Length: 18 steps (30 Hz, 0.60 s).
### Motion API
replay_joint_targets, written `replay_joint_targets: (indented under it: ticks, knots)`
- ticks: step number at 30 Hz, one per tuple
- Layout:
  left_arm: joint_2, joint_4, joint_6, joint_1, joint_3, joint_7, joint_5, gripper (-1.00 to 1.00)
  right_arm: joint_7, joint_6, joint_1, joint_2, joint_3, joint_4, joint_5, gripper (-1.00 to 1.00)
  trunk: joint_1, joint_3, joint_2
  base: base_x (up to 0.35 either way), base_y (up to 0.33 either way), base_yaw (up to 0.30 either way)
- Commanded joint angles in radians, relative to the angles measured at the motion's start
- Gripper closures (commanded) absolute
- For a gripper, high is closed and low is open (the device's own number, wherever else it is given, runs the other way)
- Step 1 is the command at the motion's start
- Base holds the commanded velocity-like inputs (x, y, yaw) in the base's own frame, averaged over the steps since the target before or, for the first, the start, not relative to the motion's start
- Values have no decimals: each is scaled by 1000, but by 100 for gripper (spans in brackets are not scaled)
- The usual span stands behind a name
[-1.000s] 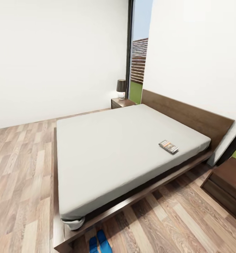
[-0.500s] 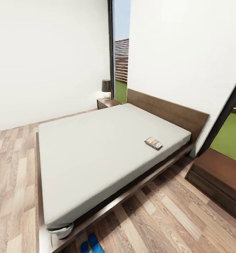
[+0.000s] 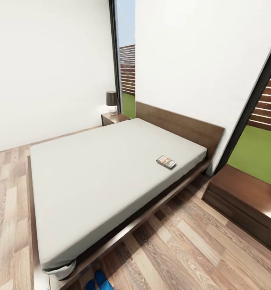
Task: In the bedroom, move the book from the bed onto either nightstand, and place the two sandals side by side next to the bed.
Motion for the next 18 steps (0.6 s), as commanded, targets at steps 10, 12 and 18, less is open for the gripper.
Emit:
replay_joint_targets:
  ticks: [10,12,18]
  knots:
    - [1,1,-4,-1,-9,-6,10,-100,-2,4,-1,0,8,-2,-6,-100,0,-1,-1,-36,-32,-52]
    - [0,1,-4,-1,-9,-6,10,-100,-2,4,-1,0,8,-2,-6,-100,0,-1,-1,-8,-7,-179]
    - [1,1,-4,-1,-9,-6,10,-100,-2,4,-1,5,8,-2,-6,-100,0,-1,-1,-3,-3,-220]
